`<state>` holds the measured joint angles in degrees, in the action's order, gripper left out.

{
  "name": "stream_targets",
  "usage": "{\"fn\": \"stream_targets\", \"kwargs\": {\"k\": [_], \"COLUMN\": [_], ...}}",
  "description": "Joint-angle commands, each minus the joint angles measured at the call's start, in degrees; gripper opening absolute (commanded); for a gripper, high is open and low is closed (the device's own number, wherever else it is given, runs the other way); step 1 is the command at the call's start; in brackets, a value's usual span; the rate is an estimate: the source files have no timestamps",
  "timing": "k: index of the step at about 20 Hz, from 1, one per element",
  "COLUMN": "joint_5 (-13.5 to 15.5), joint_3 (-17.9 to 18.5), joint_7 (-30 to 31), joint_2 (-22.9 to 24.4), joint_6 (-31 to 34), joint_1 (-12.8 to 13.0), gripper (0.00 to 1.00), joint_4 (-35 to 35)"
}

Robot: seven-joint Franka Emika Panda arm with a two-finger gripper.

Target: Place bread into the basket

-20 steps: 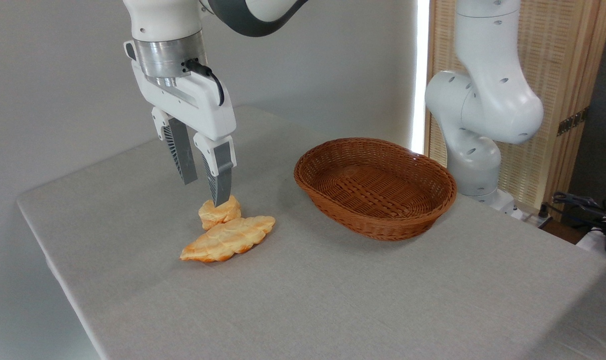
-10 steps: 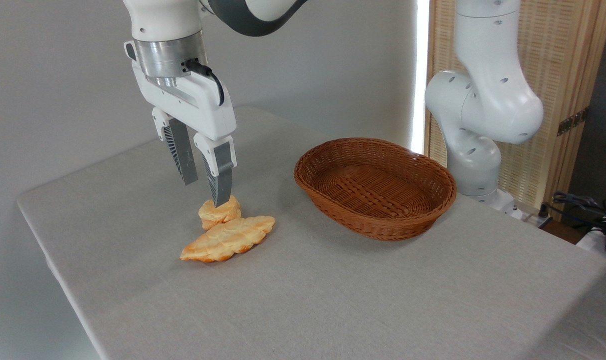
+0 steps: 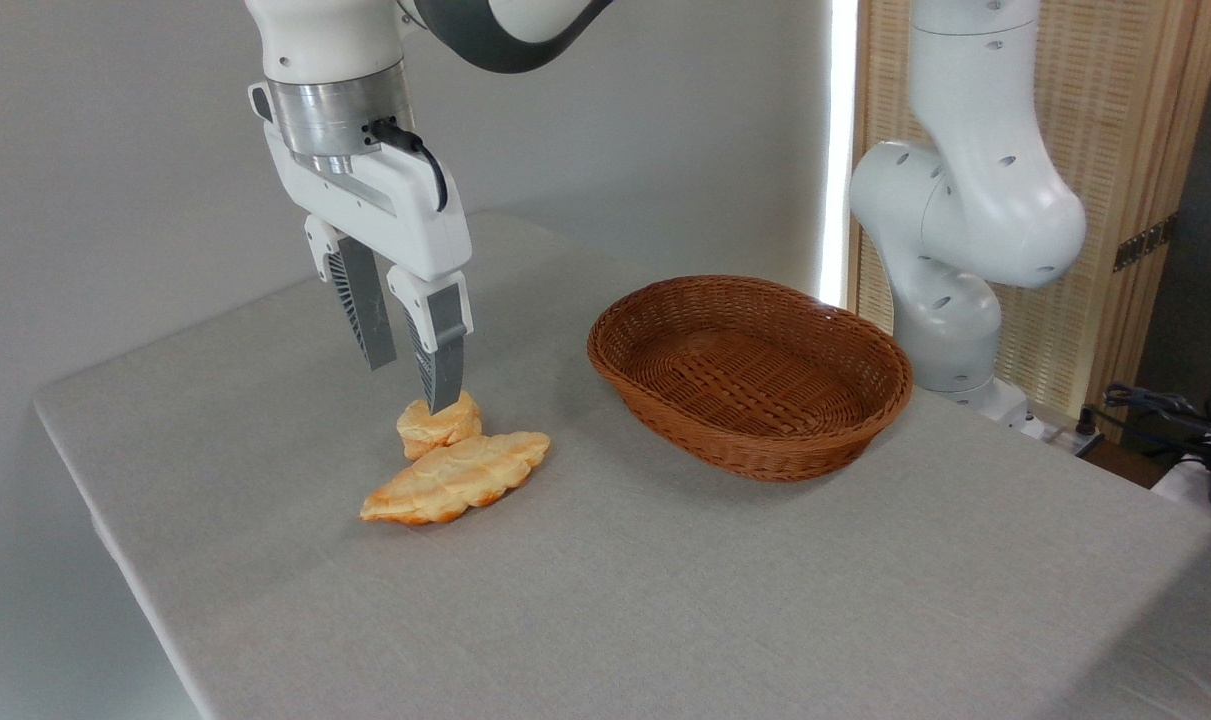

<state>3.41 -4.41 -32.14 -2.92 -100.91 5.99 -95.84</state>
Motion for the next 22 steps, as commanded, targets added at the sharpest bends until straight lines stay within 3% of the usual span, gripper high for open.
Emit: {"fn": "stream_targets", "kwargs": {"k": [1, 11, 15, 22], "joint_5": [-0.2, 0.0, 4.3, 4.7], "joint_3": [0.0, -2.9, -3.8, -4.0], "joint_7": [0.3, 0.1, 0.1, 0.3], "joint_2": [0.0, 0.1, -0.1, -2.3], "joint_6": [0.2, -7.5, -10.3, -10.8], "joint_1": [1.0, 3.5, 3.4, 6.0], "gripper": [1.0, 1.0, 1.0, 1.0], "joint_4": [-0.7, -9.4, -11.7, -12.4]}}
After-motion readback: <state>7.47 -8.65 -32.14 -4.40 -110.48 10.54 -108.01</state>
